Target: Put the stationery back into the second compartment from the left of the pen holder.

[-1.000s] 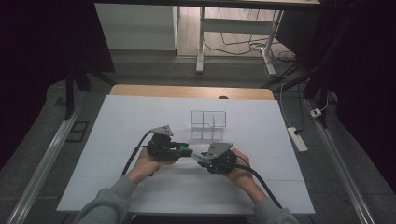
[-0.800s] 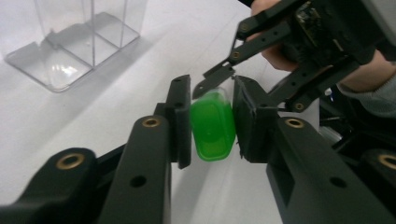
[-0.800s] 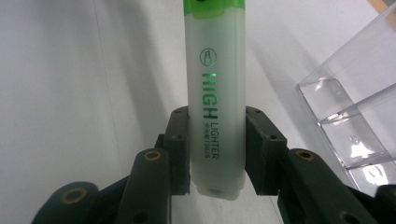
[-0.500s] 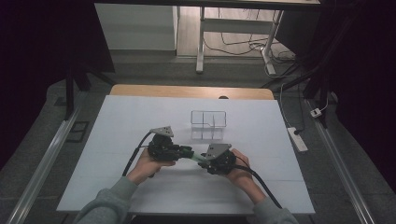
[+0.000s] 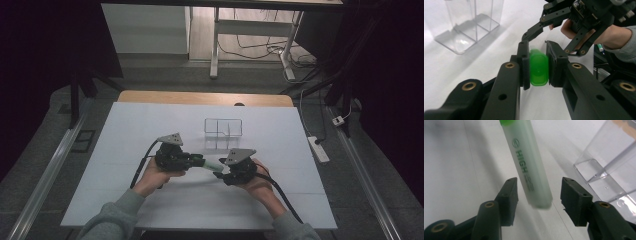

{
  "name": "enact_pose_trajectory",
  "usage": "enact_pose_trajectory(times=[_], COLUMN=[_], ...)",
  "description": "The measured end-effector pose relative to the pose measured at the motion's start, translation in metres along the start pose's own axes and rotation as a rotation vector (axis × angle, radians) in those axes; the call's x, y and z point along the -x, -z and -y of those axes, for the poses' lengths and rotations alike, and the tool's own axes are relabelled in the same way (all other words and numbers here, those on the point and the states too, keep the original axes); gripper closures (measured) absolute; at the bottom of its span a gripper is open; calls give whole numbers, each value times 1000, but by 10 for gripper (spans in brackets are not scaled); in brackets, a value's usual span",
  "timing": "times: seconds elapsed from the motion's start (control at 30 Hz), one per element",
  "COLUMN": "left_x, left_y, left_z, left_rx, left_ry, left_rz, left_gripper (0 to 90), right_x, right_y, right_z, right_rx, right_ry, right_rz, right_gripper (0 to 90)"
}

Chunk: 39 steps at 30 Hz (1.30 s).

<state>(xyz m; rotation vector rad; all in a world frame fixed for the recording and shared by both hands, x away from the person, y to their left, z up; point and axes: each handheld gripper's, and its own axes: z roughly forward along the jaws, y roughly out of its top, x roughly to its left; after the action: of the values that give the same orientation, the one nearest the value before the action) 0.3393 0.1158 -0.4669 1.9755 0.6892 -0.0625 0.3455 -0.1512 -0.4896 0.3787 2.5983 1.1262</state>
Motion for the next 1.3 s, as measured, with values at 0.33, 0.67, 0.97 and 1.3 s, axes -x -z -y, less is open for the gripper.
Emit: enact_pose_trajectory(times=[0.33,0.67,0.97,1.3], left_x=[-5,-4,-5,-5], left_y=[10,17,19,21], left_z=[1,0,0,-2], left_rx=[5,23,26,34], left_ry=[-8,-12,-14,-7], left_rz=[-34,-37,-42,-57], left_gripper=[742,742,741,741], right_x=[11,18,20,21], right_y=[14,45,64,78], right_z=[10,39,62,78], right_rx=[22,15,-1,-3], right_ry=[-105,-180,-225,-251], right_rz=[20,97,149,168], right_gripper=[396,381,377,376])
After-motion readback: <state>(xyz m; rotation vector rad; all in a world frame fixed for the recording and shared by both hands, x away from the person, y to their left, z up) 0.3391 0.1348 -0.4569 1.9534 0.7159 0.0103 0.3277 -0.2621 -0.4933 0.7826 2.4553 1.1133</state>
